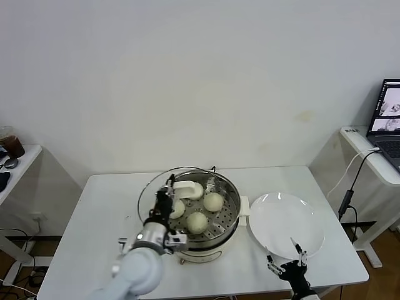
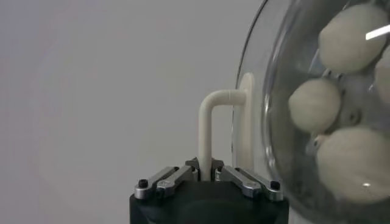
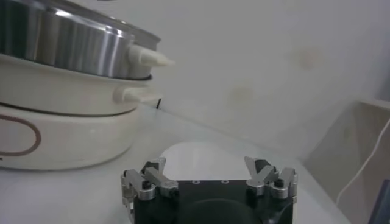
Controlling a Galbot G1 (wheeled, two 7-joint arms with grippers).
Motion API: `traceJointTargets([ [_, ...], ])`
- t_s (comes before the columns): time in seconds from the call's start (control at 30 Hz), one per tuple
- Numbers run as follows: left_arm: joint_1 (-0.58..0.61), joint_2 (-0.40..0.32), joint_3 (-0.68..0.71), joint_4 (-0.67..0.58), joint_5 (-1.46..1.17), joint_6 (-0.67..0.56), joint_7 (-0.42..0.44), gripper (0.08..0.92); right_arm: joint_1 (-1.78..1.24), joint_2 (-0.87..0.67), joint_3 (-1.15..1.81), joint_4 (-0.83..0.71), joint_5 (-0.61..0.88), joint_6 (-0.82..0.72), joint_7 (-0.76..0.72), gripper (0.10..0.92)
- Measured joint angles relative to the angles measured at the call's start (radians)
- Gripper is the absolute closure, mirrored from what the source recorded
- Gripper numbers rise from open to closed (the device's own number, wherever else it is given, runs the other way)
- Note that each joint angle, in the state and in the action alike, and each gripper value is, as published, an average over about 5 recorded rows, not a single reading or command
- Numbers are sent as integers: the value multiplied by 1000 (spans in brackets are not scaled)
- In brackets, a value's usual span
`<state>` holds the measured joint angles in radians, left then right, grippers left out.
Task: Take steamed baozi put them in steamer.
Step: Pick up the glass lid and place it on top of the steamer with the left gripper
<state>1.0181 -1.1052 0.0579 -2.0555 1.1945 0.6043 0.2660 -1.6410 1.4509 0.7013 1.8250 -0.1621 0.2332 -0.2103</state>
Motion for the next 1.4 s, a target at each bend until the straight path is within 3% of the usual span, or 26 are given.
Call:
traceJointTargets([
  [0.53,-19,-171,45,97,240,27,67,824,11,-9,-17,-21,-10,5,2,203],
  [1.4,-3,-250,72,158,304,30,58,824,9,-13,-28,-25,-13,6,3,203],
])
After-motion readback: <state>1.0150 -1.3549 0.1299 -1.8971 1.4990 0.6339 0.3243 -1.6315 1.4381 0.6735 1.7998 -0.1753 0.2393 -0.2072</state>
